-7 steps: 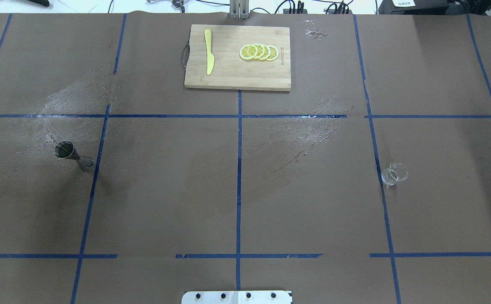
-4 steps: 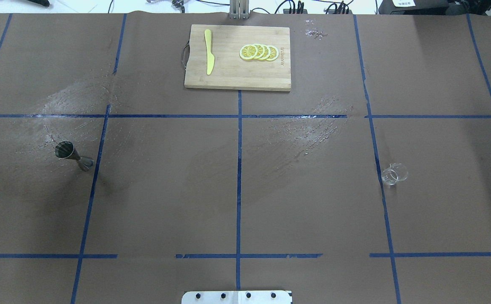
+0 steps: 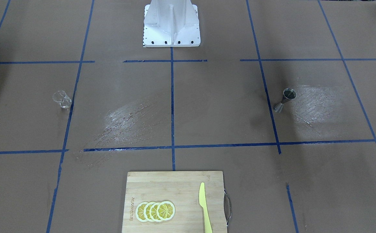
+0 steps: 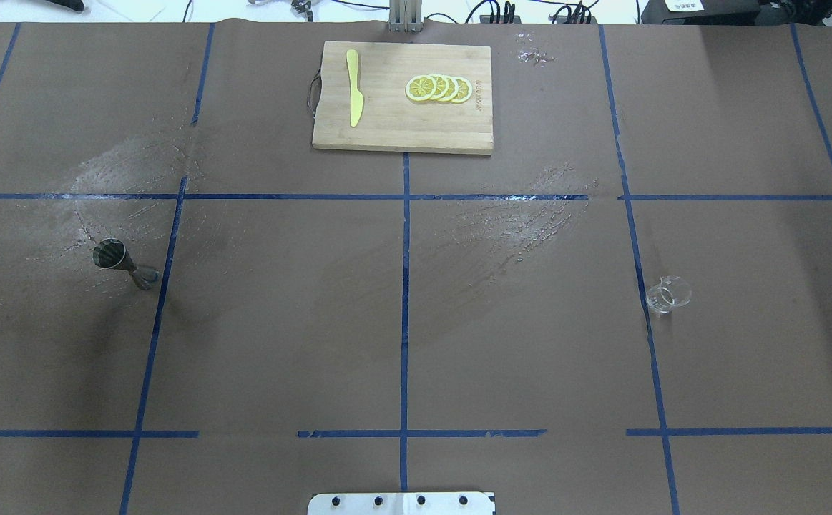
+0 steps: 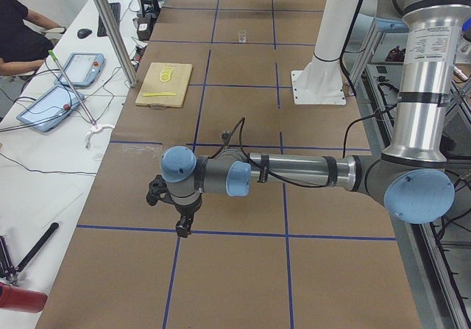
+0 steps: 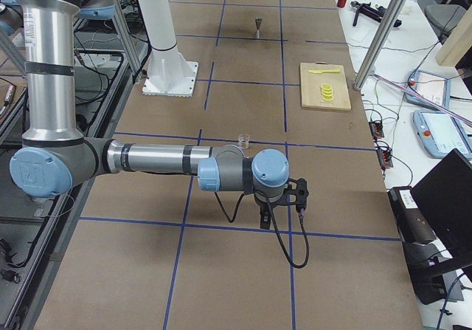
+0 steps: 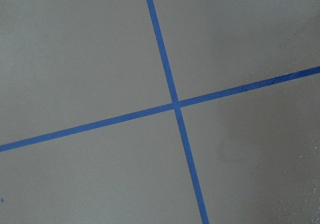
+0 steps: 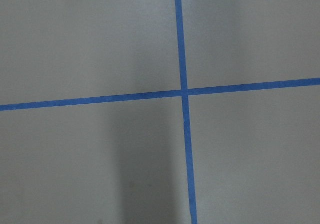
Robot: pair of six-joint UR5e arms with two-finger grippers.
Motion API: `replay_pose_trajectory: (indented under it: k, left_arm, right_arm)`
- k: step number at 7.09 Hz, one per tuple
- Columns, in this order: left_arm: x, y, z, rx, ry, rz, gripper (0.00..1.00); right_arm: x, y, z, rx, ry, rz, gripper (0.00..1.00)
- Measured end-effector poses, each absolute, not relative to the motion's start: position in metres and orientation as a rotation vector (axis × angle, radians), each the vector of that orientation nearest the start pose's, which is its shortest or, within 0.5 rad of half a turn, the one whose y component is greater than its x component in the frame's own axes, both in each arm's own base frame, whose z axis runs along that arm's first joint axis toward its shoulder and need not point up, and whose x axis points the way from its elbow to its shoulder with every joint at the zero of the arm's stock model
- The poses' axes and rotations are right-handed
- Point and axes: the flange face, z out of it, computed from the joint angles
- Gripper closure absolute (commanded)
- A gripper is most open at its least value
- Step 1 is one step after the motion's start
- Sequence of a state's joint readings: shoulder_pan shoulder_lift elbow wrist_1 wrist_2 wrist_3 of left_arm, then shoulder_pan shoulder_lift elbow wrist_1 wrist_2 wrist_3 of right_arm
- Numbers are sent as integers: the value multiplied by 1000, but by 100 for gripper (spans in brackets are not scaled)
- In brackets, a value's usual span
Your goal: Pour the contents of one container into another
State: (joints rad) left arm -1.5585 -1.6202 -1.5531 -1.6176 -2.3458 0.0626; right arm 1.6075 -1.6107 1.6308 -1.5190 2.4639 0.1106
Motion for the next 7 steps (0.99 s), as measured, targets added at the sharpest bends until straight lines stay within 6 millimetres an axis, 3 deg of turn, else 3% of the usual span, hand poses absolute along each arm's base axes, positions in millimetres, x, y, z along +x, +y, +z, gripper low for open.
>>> replay_pose_trajectory:
  k: [2, 7]
  left_arm:
    - [-57, -517, 640, 44, 774, -10, 0]
    - [-57, -515, 641, 35, 775, -29, 0]
  right_arm:
    - [74, -477, 635, 34, -887, 107, 0]
    - [80, -486, 631, 53, -785, 124, 0]
